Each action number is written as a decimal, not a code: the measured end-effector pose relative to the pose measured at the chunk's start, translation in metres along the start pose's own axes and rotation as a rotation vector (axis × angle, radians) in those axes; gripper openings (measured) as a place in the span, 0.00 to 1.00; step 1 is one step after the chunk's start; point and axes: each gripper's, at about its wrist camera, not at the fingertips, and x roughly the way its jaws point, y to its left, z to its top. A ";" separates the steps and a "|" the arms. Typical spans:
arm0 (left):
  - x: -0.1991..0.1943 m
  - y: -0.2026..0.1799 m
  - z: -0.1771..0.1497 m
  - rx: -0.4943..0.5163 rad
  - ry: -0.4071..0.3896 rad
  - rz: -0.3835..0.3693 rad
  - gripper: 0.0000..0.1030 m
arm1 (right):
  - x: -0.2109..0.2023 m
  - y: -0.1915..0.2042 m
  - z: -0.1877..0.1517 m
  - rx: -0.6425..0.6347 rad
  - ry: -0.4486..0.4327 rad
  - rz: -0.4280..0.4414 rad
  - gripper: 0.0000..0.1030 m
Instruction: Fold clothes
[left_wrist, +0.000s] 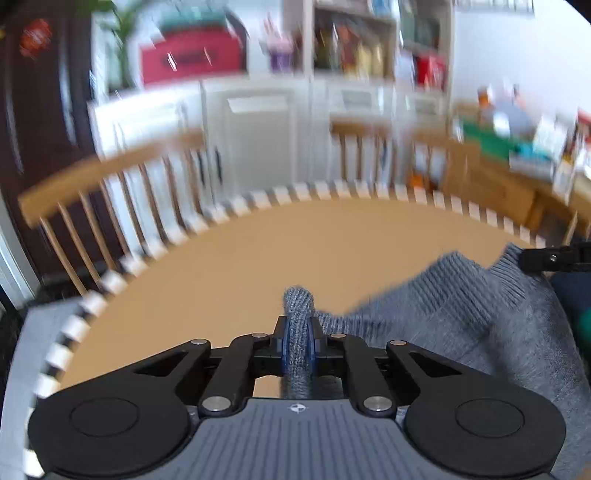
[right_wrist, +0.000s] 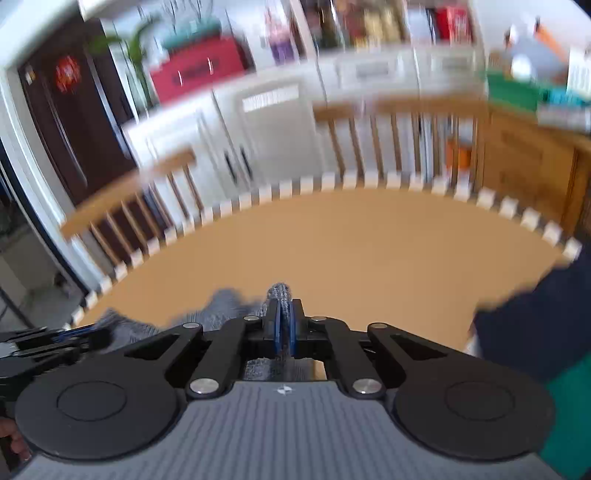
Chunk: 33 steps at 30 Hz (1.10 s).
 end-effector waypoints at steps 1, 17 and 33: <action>-0.004 0.005 0.006 -0.017 -0.032 0.014 0.10 | -0.003 0.000 0.007 -0.007 -0.028 -0.006 0.04; 0.086 0.022 -0.002 -0.059 0.208 -0.015 0.22 | 0.093 -0.008 -0.009 0.006 0.174 -0.108 0.22; -0.116 -0.042 -0.132 -0.019 0.100 0.105 0.60 | -0.080 0.027 -0.119 -0.159 0.095 -0.030 0.42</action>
